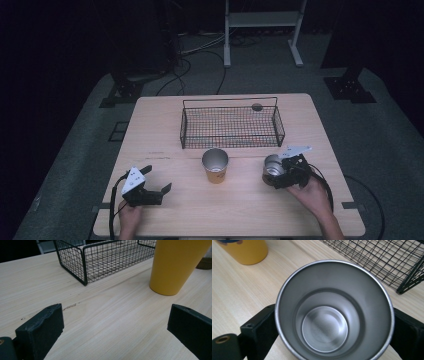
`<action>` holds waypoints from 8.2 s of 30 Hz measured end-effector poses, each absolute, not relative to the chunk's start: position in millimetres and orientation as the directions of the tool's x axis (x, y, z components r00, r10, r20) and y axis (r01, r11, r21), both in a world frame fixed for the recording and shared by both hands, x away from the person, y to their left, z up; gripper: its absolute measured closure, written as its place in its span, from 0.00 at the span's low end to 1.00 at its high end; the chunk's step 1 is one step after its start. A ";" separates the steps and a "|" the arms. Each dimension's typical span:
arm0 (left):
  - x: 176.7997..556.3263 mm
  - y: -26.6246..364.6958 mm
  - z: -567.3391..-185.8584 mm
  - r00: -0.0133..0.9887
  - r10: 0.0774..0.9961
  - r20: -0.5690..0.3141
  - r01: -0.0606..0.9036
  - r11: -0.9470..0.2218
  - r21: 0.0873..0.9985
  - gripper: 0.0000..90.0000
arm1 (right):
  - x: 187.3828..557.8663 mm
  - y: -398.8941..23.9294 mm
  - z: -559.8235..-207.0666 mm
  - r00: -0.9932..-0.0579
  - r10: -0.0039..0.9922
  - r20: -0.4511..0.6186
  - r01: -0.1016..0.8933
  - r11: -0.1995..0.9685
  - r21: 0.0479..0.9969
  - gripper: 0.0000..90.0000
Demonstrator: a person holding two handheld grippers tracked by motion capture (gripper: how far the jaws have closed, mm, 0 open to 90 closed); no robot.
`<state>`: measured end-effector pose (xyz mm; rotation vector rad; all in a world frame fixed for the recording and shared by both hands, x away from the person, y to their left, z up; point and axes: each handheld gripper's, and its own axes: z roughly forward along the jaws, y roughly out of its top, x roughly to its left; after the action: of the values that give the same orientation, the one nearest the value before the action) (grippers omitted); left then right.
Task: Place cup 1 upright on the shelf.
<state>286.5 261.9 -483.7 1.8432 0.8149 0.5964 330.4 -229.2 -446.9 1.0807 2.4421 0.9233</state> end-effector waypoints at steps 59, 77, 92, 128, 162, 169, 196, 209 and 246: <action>286.3 262.0 -483.7 0.654 0.756 0.042 0.267 -0.282 0.922 0.00 | 342.1 -233.2 -383.2 -0.719 0.694 0.033 0.503 0.488 0.713 0.20; 286.1 262.1 -483.9 0.654 0.756 0.041 0.265 -0.279 0.923 0.00 | 366.0 -226.4 -352.5 -0.740 0.670 0.047 0.483 0.482 0.731 0.20; 286.3 262.4 -483.7 0.655 0.755 0.044 0.262 -0.281 0.923 0.00 | 391.5 -217.8 -336.4 -0.750 0.660 0.051 0.482 0.491 0.726 0.20; 285.9 262.6 -483.8 0.656 0.754 0.040 0.263 -0.279 0.923 0.00 | 440.0 -196.9 -323.3 -0.745 0.665 0.042 0.496 0.511 0.702 0.20; 285.9 262.9 -483.7 0.658 0.752 0.037 0.262 -0.275 0.925 0.00 | 484.9 -178.2 -322.1 -0.723 0.690 0.042 0.518 0.500 0.694 0.20; 285.8 263.1 -483.5 0.658 0.752 0.038 0.263 -0.277 0.924 0.00 | 494.6 -175.4 -332.3 -0.710 0.703 0.045 0.536 0.498 0.681 0.20; 285.8 263.0 -483.8 0.658 0.753 0.034 0.260 -0.269 0.927 0.00 | 526.1 -160.7 -378.1 -0.644 0.761 0.074 0.610 0.452 0.651 0.20; 285.7 263.1 -483.7 0.659 0.752 0.037 0.260 -0.273 0.926 0.00 | 534.9 -162.5 -399.7 -0.610 0.786 0.095 0.649 0.428 0.629 0.20; 285.8 263.1 -483.7 0.659 0.751 0.036 0.259 -0.272 0.927 0.00 | 541.2 -161.8 -416.9 -0.595 0.799 0.089 0.678 0.439 0.589 0.15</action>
<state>285.8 263.1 -483.7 1.8327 0.8036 0.5910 541.2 -161.8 -416.9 1.2950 2.4876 0.8761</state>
